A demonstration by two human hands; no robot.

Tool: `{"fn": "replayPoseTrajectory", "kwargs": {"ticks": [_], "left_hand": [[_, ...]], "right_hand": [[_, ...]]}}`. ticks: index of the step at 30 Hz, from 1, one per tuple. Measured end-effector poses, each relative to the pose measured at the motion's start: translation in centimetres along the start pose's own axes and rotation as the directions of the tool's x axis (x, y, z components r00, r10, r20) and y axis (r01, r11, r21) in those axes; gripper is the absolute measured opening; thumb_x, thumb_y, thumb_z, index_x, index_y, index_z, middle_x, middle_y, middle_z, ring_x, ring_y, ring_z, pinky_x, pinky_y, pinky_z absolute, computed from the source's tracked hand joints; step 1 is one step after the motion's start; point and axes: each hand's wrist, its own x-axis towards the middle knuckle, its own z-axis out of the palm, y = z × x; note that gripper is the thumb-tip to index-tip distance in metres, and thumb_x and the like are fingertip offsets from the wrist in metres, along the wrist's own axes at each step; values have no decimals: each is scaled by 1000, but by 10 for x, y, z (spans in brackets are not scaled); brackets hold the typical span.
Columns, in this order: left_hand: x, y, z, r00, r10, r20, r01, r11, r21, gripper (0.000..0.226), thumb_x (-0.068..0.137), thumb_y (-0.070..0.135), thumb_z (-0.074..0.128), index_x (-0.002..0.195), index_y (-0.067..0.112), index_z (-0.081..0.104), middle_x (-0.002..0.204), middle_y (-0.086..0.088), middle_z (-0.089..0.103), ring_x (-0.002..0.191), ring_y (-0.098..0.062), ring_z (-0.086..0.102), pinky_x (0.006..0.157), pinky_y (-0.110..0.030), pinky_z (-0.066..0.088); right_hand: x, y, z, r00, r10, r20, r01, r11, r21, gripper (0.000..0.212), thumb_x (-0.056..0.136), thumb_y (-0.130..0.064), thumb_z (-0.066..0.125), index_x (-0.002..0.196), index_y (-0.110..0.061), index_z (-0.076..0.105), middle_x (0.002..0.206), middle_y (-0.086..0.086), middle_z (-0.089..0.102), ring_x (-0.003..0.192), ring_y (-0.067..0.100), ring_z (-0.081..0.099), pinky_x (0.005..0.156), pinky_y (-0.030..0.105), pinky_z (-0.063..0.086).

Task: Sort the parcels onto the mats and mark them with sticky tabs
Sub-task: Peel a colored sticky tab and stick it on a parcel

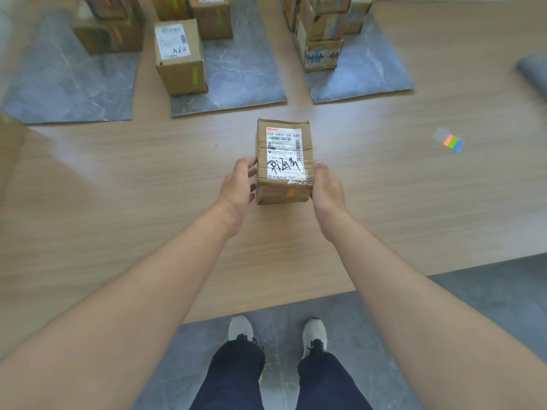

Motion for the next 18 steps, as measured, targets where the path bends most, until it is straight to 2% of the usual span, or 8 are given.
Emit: {"fn": "replayPoseTrajectory", "kwargs": {"ticks": [3, 5, 8, 10, 12, 14, 16, 18], "left_hand": [[-18, 31, -2, 997, 79, -3, -79, 996, 32, 34, 96, 46, 40, 106, 31, 69, 120, 5, 69, 102, -20, 59, 94, -34, 46], [-30, 54, -3, 991, 131, 0, -131, 991, 24, 33, 99, 41, 38, 104, 30, 69, 111, 5, 72, 99, -20, 63, 97, -35, 48], [-53, 91, -5, 976, 219, -7, -219, 976, 7, 33, 103, 37, 37, 101, 27, 69, 90, 12, 74, 87, -16, 67, 83, -29, 53], [-69, 114, -6, 960, 279, -11, -279, 960, 10, 35, 104, 36, 36, 105, 24, 69, 85, 12, 74, 85, -16, 67, 80, -29, 54], [-88, 137, -8, 944, 328, -20, -328, 945, 18, 38, 105, 38, 35, 113, 22, 68, 90, 9, 75, 88, -17, 67, 85, -31, 54], [-105, 159, -11, 932, 361, -22, -360, 932, 31, 41, 106, 40, 33, 119, 23, 68, 106, 0, 75, 99, -21, 69, 91, -35, 54], [-124, 180, -12, 922, 385, -34, -384, 922, 46, 40, 105, 42, 34, 114, 26, 70, 113, -3, 74, 107, -25, 68, 96, -41, 53], [-142, 199, -13, 914, 403, -39, -402, 915, 38, 37, 105, 43, 34, 104, 30, 69, 110, -1, 73, 107, -26, 68, 100, -42, 53]], "right_hand": [[-10, -34, 0, 997, -73, -24, 73, 997, 3, 39, 105, -35, 36, 108, -17, 72, 104, -3, 75, 93, 12, 66, 76, 26, 47], [-19, -60, -1, 991, -136, -12, 136, 991, 12, 39, 103, -36, 37, 105, -18, 71, 102, -4, 75, 92, 13, 67, 74, 27, 48], [-36, -103, -3, 979, -203, 29, 203, 979, 3, 37, 100, -39, 38, 91, -23, 70, 88, -10, 72, 77, 9, 62, 69, 27, 45], [-48, -132, -5, 967, -250, 56, 249, 968, 26, 35, 99, -41, 38, 91, -24, 68, 87, -11, 71, 76, 7, 61, 67, 25, 45], [-59, -158, -7, 954, -293, 71, 290, 956, 41, 36, 103, -40, 38, 96, -22, 69, 89, -11, 71, 79, 5, 63, 65, 20, 46], [-71, -183, -10, 945, -315, 83, 311, 949, 59, 38, 105, -39, 38, 100, -20, 70, 91, -11, 73, 84, 4, 65, 67, 17, 47], [-83, -206, -13, 937, -336, 94, 331, 941, 64, 38, 106, -41, 38, 103, -23, 71, 97, -11, 74, 93, 7, 66, 75, 22, 47], [-97, -228, -17, 927, -361, 102, 357, 932, 63, 36, 106, -44, 37, 98, -28, 69, 97, -13, 73, 95, 7, 65, 78, 26, 47]]}}
